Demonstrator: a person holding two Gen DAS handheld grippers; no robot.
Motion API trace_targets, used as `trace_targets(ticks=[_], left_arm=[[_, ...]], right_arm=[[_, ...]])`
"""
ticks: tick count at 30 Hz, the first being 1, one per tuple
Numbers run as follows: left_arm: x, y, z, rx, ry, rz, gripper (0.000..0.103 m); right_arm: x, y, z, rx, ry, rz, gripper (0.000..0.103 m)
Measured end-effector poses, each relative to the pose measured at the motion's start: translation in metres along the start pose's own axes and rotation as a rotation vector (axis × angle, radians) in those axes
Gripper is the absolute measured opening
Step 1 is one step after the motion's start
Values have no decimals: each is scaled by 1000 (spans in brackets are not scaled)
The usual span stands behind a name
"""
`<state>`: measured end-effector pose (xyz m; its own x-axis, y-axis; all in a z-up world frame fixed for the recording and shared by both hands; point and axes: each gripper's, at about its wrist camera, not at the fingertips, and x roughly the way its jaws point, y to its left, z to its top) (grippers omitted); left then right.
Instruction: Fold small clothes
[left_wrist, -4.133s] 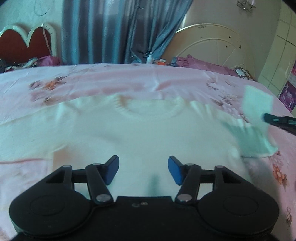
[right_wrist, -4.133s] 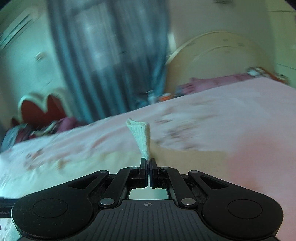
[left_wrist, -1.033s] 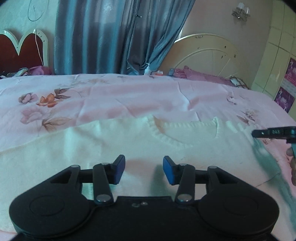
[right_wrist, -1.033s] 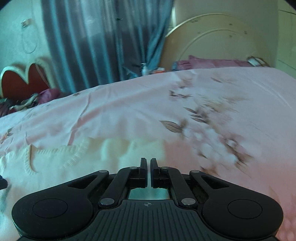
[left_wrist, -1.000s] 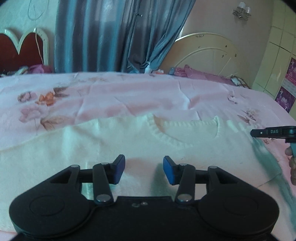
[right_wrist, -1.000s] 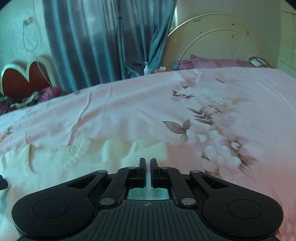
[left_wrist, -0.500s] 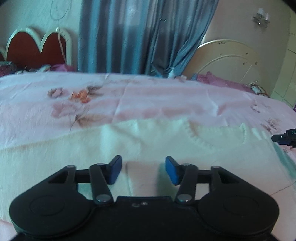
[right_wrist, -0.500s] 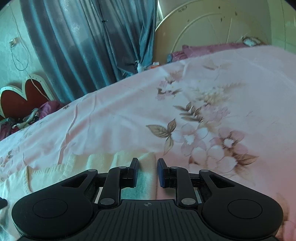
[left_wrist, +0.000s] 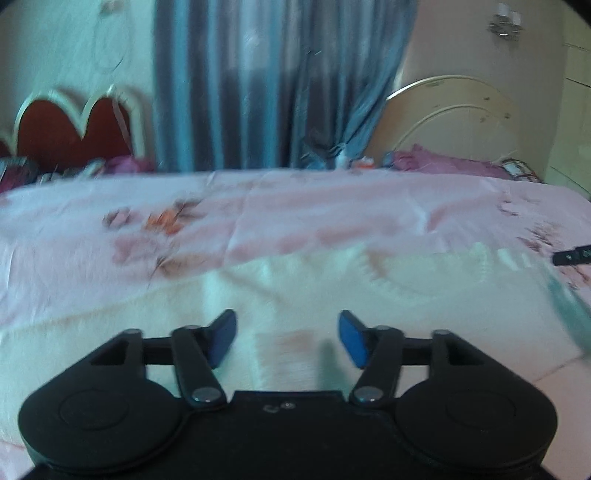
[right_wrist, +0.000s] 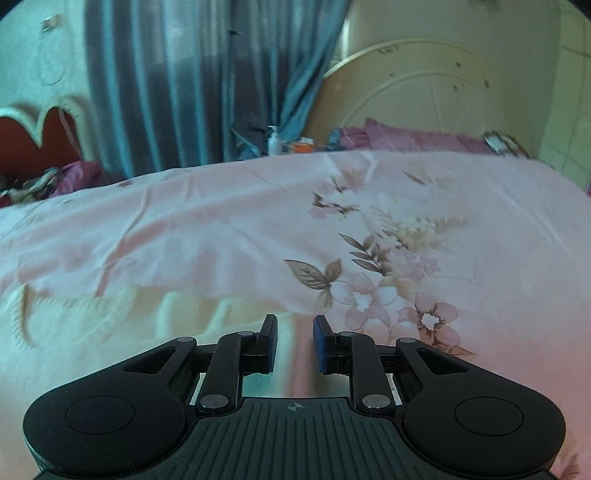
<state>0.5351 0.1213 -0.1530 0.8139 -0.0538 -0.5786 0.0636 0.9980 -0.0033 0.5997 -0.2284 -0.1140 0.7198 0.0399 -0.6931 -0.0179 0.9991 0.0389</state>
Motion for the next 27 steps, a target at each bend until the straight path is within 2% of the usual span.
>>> trace_targets(ticks=[4, 6, 8, 10, 13, 16, 19, 27], left_arm=[[-2, -18, -5, 44, 29, -69, 62], [6, -22, -11, 50, 88, -74, 58], [12, -23, -18, 57, 134, -74, 59], [8, -24, -19, 69, 132, -60, 59], [-10, -26, -17, 62, 89, -73, 59], [-20, -31, -22, 57, 72, -71, 59], [-14, -30, -31, 31, 128, -60, 59], [-16, -39, -35, 6, 142, 3, 59]], right_arm=[[-8, 11, -16, -46, 64, 30, 20], [-6, 12, -31, -75, 132, 10, 20], [-16, 8, -40, -66, 128, 14, 20], [-30, 6, -45, -64, 114, 14, 21], [-59, 7, -53, -71, 51, 47, 20], [-73, 10, -64, -85, 32, 96, 20], [-62, 9, -76, -103, 112, 89, 20], [-61, 4, -75, -107, 127, 118, 20]])
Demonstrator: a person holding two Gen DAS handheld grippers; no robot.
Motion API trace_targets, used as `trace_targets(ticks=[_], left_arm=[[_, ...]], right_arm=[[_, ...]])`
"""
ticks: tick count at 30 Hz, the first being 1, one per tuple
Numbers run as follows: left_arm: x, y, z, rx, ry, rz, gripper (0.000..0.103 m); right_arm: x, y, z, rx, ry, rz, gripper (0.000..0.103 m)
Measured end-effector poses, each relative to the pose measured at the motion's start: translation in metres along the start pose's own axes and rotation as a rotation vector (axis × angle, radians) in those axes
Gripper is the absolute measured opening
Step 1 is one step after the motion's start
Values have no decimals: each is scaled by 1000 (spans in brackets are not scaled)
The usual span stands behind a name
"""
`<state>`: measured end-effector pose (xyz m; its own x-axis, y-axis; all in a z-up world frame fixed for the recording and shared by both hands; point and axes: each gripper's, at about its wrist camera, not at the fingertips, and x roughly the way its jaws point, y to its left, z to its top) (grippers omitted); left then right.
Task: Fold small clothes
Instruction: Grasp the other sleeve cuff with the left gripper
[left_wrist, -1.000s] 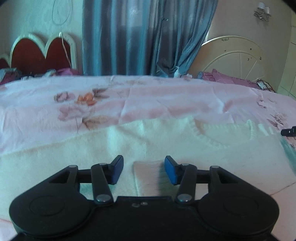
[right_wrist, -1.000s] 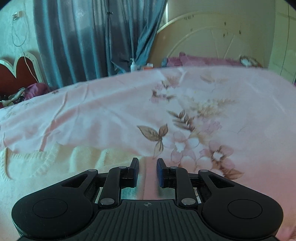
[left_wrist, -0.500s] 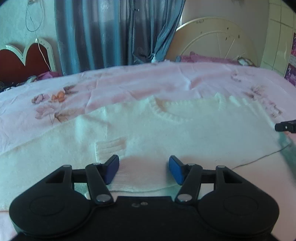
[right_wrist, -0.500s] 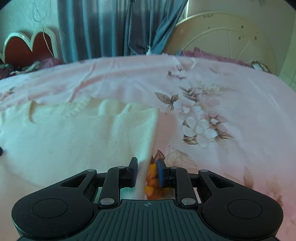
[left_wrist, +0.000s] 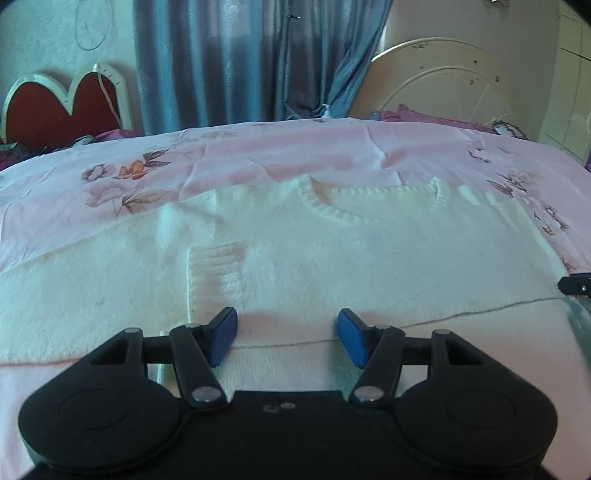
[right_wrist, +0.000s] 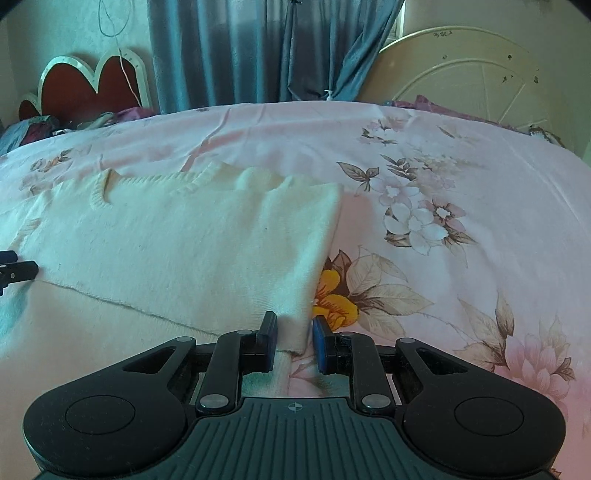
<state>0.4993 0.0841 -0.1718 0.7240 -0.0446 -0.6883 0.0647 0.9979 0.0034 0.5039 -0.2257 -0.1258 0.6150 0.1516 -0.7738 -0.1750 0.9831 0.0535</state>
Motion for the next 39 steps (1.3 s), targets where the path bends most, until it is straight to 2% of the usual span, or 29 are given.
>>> trace_targets(ticks=[2, 3, 4, 6, 8, 12, 15, 19, 20, 22, 26, 28, 30, 31, 32, 36, 39], left_arm=[[-5, -1, -3, -3, 8, 21, 60], [-8, -1, -5, -9, 16, 38, 65], [-12, 2, -7, -19, 14, 66, 77], [-26, 13, -14, -63, -25, 136, 85], [-38, 37, -23, -140, -38, 158, 77], [-55, 85, -38, -282, -33, 205, 72], [-62, 123, -47, -393, -39, 219, 68], [-64, 158, -50, -445, -53, 214, 67], [-64, 166, -51, -457, -59, 196, 67], [-64, 183, -54, -475, -62, 193, 67], [-72, 225, -67, -528, -73, 190, 64], [-74, 250, -74, -560, -82, 185, 56], [-78, 277, -81, -620, -105, 177, 54], [-79, 289, -85, -657, -116, 172, 52], [-80, 302, -89, -698, -131, 165, 50], [-81, 349, -103, -850, -173, 126, 31], [-79, 370, -110, -928, -205, 94, 27]], right_arm=[[-6, -3, -1, 7, -10, -1, 20], [-15, -7, -1, 25, -38, 3, 20], [-24, -11, -1, 48, -71, 19, 20], [-35, -20, 0, 86, -98, 43, 20], [-39, -23, 0, 110, -80, 75, 21], [-39, -11, 0, 112, -54, 121, 21], [-40, 6, 0, 108, -53, 118, 21], [-40, 26, 3, 94, -52, 88, 23], [-38, 32, 4, 86, -47, 70, 40], [-39, 45, 7, 61, -69, 11, 65], [-39, 75, 16, 22, -81, -10, 64], [-40, 89, 20, 18, -95, -17, 64], [-39, 100, 23, 37, -98, -10, 52], [-37, 103, 24, 55, -96, -5, 42], [-35, 107, 24, 81, -93, -4, 40], [-28, 119, 28, 131, -73, 0, 40], [-25, 130, 31, 120, -64, -3, 40]])
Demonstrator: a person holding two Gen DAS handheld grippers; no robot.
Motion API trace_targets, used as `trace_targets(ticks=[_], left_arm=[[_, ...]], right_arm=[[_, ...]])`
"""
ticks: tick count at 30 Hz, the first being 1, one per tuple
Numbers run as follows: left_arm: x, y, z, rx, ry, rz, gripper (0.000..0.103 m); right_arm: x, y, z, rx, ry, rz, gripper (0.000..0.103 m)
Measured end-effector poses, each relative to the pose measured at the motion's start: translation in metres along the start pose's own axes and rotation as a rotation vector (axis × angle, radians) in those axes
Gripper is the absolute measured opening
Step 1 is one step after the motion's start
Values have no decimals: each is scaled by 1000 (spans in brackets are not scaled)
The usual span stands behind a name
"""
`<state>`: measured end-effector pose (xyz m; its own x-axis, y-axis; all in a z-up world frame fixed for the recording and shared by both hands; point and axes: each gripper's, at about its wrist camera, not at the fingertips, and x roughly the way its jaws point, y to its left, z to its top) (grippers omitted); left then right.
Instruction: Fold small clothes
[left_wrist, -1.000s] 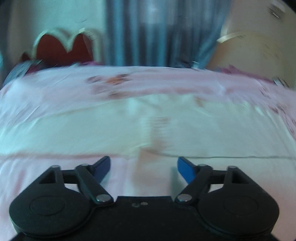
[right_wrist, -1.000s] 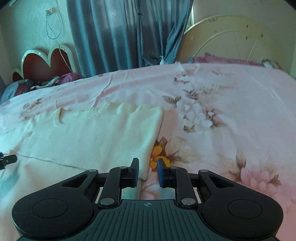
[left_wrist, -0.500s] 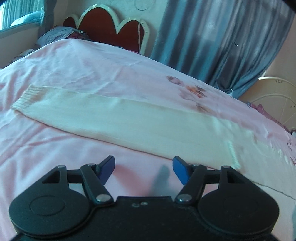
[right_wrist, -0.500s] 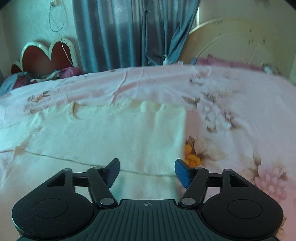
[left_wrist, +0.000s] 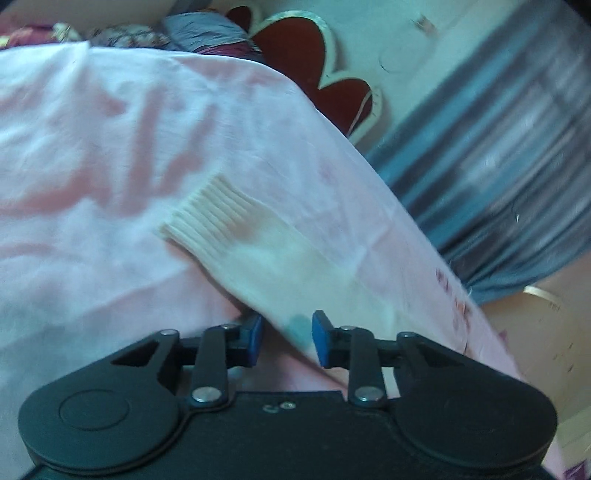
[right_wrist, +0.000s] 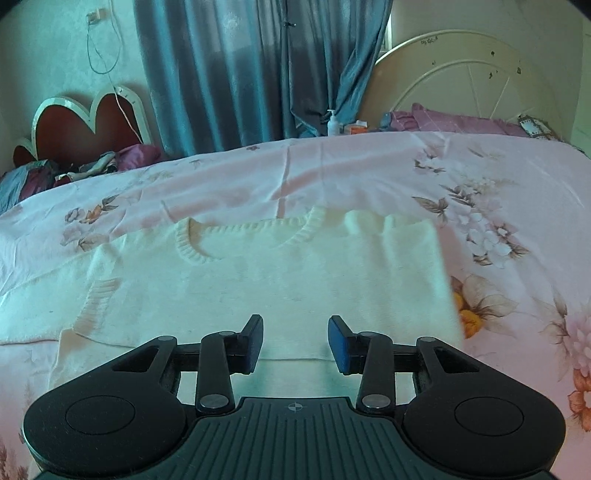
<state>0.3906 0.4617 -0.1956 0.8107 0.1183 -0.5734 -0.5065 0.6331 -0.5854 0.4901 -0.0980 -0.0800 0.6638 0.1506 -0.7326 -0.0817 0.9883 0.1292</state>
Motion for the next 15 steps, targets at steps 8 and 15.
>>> trace_targets(ticks=[8, 15], left_arm=[[9, 25, 28, -118, -68, -6, 16], [8, -27, 42, 28, -105, -87, 4]], right_arm=[[-2, 3, 6, -1, 10, -27, 40], [-12, -9, 10, 14, -11, -49, 40]])
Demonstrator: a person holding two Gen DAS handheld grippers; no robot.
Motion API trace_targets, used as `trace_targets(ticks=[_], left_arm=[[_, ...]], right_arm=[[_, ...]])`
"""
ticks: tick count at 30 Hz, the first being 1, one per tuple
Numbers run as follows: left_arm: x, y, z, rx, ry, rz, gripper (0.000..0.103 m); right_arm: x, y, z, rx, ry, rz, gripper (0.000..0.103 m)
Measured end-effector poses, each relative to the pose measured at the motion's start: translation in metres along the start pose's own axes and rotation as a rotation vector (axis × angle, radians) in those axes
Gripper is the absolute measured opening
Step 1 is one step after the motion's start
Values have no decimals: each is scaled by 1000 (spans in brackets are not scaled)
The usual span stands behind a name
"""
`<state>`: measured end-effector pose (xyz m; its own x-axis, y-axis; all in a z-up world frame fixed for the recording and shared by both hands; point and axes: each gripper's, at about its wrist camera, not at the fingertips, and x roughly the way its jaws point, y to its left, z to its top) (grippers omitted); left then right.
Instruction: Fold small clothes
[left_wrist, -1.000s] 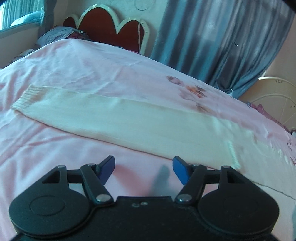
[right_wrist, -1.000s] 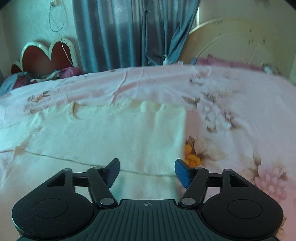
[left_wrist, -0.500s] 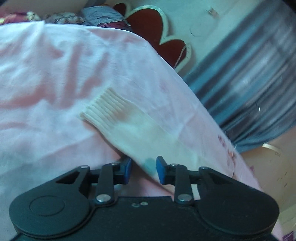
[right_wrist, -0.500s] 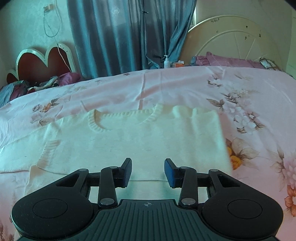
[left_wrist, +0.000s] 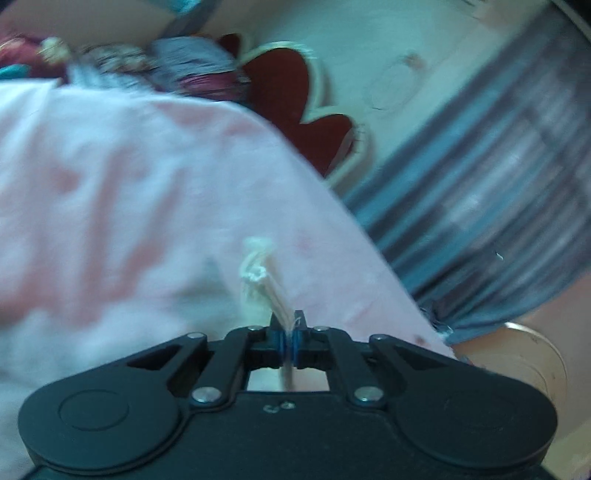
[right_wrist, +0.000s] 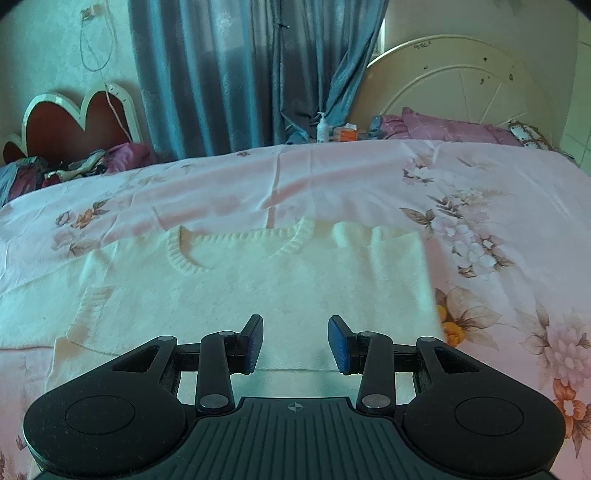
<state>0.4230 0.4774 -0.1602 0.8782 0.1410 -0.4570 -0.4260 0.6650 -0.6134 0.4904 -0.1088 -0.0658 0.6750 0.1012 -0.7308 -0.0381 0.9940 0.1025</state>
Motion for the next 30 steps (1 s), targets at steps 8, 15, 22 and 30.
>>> trace_targets(ticks=[8, 15, 22, 30], left_arm=[[26, -134, -64, 285, 105, -170, 4], [38, -238, -152, 495, 242, -287, 4], [45, -312, -243, 713, 343, -296, 4], [66, -339, -310, 791, 476, -289, 6]], right_arm=[[-3, -21, -2, 47, -14, 15, 40], [3, -41, 0, 99, -22, 55, 40], [6, -61, -1, 142, -21, 84, 40], [4, -80, -3, 191, -11, 144, 40]])
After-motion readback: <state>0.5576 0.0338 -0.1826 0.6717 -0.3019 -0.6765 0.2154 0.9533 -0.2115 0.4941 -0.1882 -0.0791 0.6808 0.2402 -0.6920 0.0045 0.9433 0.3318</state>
